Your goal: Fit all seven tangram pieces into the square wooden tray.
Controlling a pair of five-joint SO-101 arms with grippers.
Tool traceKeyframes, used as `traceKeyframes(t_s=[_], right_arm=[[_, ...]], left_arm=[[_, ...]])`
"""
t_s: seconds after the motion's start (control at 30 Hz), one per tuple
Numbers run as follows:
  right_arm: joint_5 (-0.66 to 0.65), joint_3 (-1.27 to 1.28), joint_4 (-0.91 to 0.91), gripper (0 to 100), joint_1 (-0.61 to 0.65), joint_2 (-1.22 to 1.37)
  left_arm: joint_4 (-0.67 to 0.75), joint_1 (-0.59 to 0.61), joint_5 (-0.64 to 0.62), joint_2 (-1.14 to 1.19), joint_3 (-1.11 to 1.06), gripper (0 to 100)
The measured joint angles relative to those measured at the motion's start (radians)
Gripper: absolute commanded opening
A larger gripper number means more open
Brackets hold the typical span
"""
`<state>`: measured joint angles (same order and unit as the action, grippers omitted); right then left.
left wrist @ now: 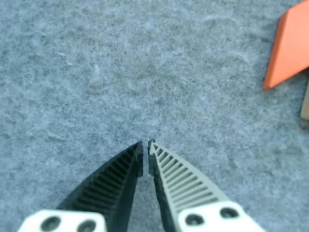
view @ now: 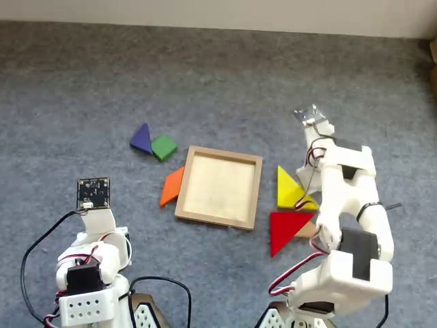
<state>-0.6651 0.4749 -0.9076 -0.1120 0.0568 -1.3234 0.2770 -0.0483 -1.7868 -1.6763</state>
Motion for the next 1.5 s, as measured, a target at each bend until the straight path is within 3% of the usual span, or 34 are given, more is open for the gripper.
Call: traceKeyframes(t_s=[0.2,0.33,0.5,0.77,1.5], right_arm=[[0.000,0.000,-0.160,15.7,0.035,-0.161],[0.000,0.000,-0.272,26.4,0.135,-0.201],[0.071,0.000,-0.295,31.7,0.224,-0.181],[0.081,0.000,-0.295,44.4,0.238,0.006],[0.031,0.000,-0.199,44.3,0.239,0.038]], left_arm=[[0.000,0.000,0.000,0.000,0.000,4],[0.000,0.000,0.000,0.000,0.000,4],[0.000,0.000,0.000,0.000,0.000,4],[0.000,0.000,0.000,0.000,0.000,4],[0.000,0.000,0.000,0.000,0.000,4]])
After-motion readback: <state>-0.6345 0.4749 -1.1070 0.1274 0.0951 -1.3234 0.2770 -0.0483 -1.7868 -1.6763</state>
